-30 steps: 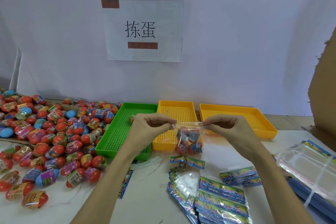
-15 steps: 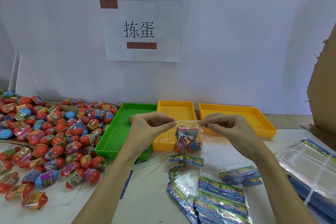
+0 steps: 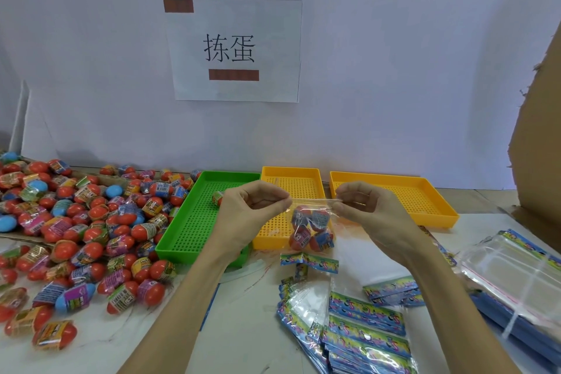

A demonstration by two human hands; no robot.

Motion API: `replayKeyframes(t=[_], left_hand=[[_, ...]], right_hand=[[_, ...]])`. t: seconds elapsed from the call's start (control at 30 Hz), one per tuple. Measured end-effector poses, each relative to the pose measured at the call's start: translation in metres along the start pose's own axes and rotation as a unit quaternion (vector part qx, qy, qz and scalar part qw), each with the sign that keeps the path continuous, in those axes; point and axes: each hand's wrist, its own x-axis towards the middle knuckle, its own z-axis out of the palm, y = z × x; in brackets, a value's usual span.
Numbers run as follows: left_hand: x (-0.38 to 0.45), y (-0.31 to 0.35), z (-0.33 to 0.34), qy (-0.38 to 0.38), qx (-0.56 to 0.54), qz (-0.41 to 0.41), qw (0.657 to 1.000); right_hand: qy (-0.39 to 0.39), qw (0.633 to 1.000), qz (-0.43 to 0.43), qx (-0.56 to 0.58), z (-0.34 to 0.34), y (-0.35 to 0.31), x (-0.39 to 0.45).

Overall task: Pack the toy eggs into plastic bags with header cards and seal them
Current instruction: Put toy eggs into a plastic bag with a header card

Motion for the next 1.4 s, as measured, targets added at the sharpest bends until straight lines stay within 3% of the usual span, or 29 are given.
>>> replayKeyframes(t=[0.3,0.7,0.8,0.93,1.07,1.23,1.4], left_hand=[[-0.001,0.012,0.004,-0.107,0.049,-0.038,0.992],[0.001,0.002,0.015,-0.014,0.069,-0.044,0.997],[0.001,0.003,0.018,0.005,0.020,-0.050,0.999],[0.001,0.005,0.019,-0.023,-0.099,-0.115,0.988],[0.002,0.007,0.017,0.022,-0.219,-0.150,0.964],[0.006,0.007,0.009,0.039,-0.241,-0.131,0.961],[0.004,0.005,0.020,0.013,-0.177,-0.104,0.979]], right_hand=[[-0.032,0.998,0.010,0.056,0.004,-0.005,-0.001],[-0.056,0.998,0.039,-0.010,0.008,-0.001,-0.002],[-0.030,0.998,0.038,0.029,0.011,0.001,0.000],[0.011,0.988,0.070,0.133,0.010,0.001,0.003],[0.012,0.965,0.096,0.244,0.006,-0.001,0.005],[-0.002,0.955,0.104,0.277,0.005,-0.003,0.005],[-0.014,0.956,0.109,0.274,0.010,-0.004,0.003]])
